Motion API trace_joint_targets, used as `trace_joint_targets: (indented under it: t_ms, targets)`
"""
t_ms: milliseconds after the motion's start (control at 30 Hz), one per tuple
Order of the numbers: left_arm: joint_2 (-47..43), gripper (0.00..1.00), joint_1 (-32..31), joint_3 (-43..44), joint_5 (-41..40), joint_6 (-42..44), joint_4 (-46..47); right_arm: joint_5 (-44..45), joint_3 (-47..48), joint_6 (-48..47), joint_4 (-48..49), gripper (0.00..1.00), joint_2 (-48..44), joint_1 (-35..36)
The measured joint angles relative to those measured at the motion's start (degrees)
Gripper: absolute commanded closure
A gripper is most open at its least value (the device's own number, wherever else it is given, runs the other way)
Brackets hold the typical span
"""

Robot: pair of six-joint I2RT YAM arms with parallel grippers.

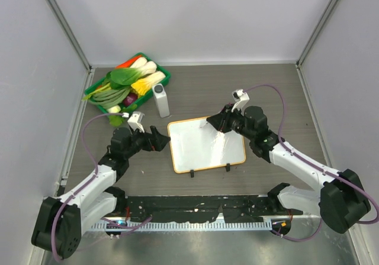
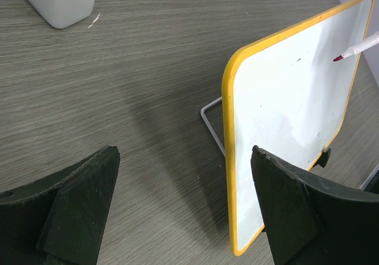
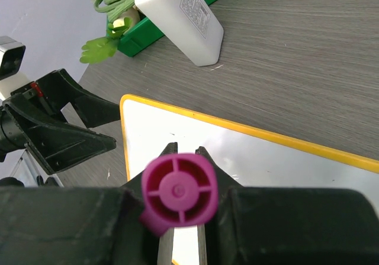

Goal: Write a sentence on the whiteboard

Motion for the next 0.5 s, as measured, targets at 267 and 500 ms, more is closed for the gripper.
trace_joint_targets:
  t_ms: [267, 500]
  targets:
    - [0.5, 0.05, 0.0, 0.0, -0.1, 0.1, 0.0, 0.5, 0.0, 0.2, 0.1, 0.99, 0.4, 0.0]
    - [0.5, 0.04, 0.0, 0.0, 0.1, 0.2, 0.0, 0.5, 0.0, 0.7, 0.0, 0.99, 0.4, 0.0]
